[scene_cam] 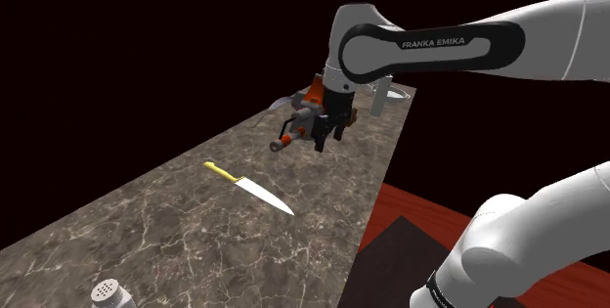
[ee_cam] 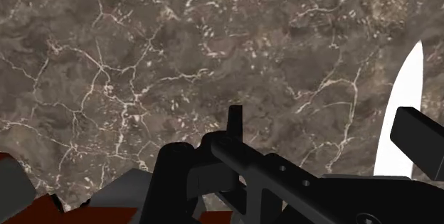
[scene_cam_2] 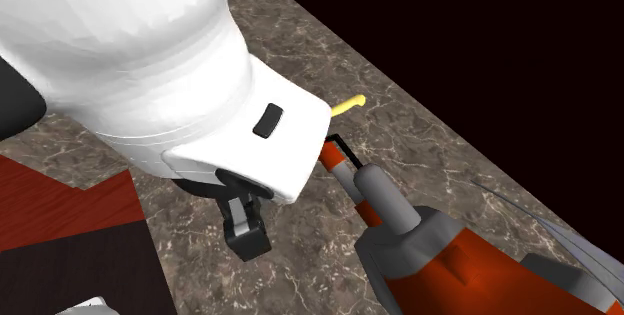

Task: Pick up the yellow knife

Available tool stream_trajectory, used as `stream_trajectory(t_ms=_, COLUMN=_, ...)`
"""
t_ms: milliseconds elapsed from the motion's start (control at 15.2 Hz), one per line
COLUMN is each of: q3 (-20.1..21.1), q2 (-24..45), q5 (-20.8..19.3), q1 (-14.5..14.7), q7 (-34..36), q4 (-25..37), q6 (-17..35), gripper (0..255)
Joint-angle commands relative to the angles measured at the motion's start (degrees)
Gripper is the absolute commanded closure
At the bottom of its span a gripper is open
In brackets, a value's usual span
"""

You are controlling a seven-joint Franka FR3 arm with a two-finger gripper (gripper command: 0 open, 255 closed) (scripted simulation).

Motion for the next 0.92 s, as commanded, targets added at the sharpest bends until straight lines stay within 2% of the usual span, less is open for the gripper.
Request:
stream_trajectory(t_ms=0, q3=1.35, q2=3.86, q5=0.21, q1=0.56, q7=1.24, q4=2.03, q6=2.07, gripper=0)
stream_trajectory(t_ms=396, q3=4.97, q2=15.56, q5=-0.69, q1=2.09, q7=5.1, q4=9.86, q6=6.42, gripper=0)
stream_trajectory(t_ms=858, q3=8.05, q2=29.96, q5=-4.14, q1=4.63, q7=10.01, q4=22.06, q6=8.83, gripper=0)
